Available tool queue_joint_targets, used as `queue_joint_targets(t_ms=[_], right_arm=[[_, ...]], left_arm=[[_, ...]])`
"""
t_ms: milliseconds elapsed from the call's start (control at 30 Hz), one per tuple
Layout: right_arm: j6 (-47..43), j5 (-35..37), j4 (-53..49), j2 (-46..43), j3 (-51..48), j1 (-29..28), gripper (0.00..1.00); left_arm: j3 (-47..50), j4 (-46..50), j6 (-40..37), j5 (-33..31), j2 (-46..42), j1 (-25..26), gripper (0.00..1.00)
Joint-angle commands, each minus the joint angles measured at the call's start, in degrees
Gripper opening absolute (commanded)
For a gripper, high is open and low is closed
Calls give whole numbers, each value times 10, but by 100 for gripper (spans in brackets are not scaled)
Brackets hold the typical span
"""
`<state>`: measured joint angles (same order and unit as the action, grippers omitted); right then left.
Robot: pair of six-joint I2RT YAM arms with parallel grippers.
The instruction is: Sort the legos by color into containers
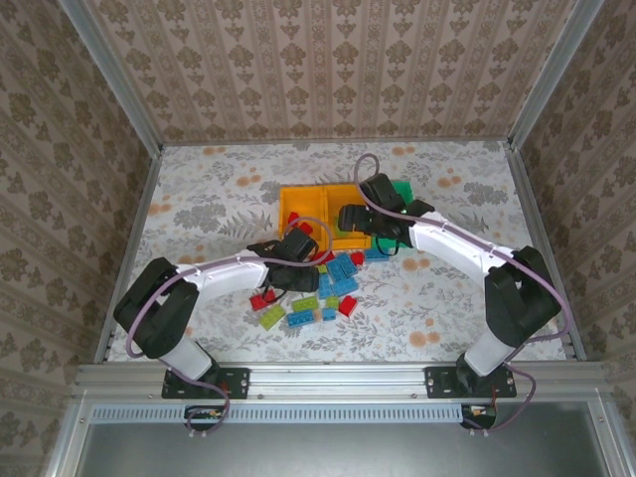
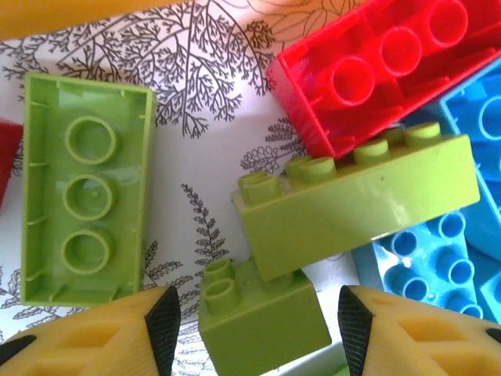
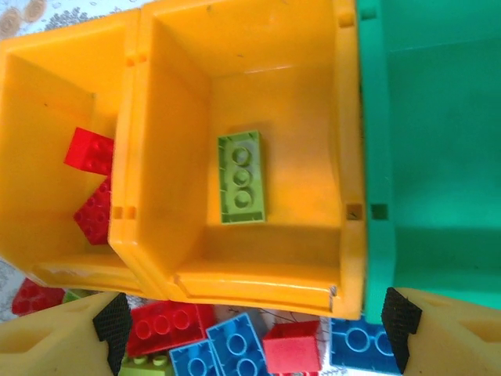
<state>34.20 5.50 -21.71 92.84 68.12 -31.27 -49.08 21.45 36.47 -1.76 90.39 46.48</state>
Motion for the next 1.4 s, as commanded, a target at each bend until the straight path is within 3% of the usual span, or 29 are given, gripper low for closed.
queue_joint_targets(t_ms=[0,267,633,933,1367], right_arm=[[-14,37,-6,-26,-37,2,87],[-12,55,-4,-70,-102,11,88],[-15,72,-11,-104,-133,20,88],[-3,78,-8,-125,-156,22,89],[0,74,4,-179,-225,7,87]], left_arm=[[-13,12,3,-15,9,3,54],[-11,21,-1,-22,9,3,36],[-35,60,-20,-34,-30,4,34],[-124,105,-74,-64,-65,3,35],[-337,52,-158,26,107,-11,36]])
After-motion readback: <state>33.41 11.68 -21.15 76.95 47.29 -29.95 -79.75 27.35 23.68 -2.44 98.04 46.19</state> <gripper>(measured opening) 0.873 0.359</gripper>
